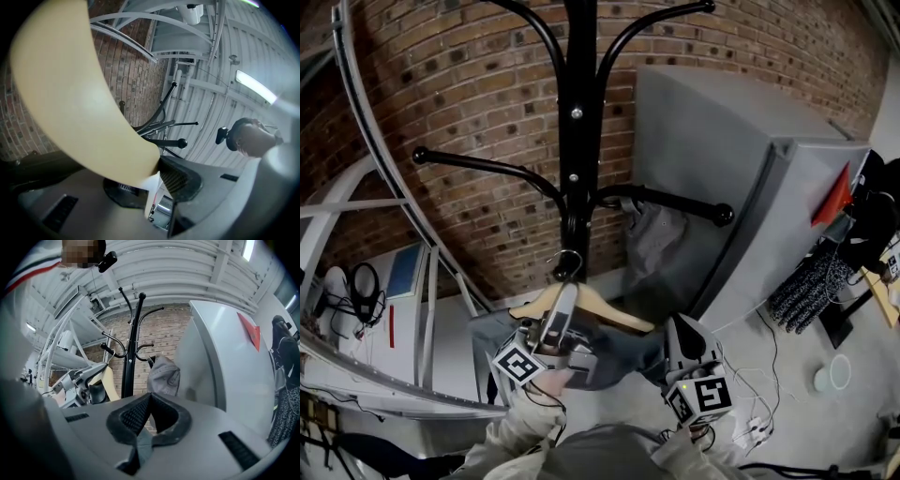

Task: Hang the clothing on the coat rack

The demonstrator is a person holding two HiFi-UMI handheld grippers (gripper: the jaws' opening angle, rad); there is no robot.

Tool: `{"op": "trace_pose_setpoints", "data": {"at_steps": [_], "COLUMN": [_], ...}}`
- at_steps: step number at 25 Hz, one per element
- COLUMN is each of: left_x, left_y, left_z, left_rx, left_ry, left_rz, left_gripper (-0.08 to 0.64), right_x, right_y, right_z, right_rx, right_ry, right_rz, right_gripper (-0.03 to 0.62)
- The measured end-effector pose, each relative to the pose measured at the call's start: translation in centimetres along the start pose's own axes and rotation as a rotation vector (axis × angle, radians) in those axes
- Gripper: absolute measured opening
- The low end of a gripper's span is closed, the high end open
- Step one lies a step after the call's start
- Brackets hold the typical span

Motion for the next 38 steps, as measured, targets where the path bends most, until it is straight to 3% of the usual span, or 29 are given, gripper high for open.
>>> {"op": "trace_pose_setpoints", "data": {"at_steps": [6, 9, 15, 38], "left_x": [-1.5, -2.4, -3.1, -4.0], "left_y": [-0.2, -0.3, 0.3, 0.7], "left_z": [-0.1, -0.4, 0.0, -0.3], "left_rx": [0.001, 0.011, 0.002, -0.009], "left_ry": [-0.007, -0.049, -0.004, -0.020], "left_rz": [0.018, 0.024, 0.008, -0.018], "left_gripper": [0.101, 0.101, 0.103, 0.120], "right_x": [-0.1, 0.1, 0.5, 0.7], "right_y": [0.9, 1.3, 2.1, 3.1], "right_z": [-0.3, -0.4, -0.4, -1.4], "right_rx": [-0.010, -0.014, -0.021, -0.049], "right_ry": [-0.003, -0.002, 0.002, 0.017], "right_rz": [0.009, 0.010, 0.019, 0.032], "right_gripper": [0.023, 0.023, 0.023, 0.023]}}
Point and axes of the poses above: the fingertips, and each gripper's own axes: y forward along the fingers, x to its right, z out of its top, the point moved 9 cm from there along -y, backward along the fingers, and after that the axes turned 6 degrees about -x, right-handed, at the moved point
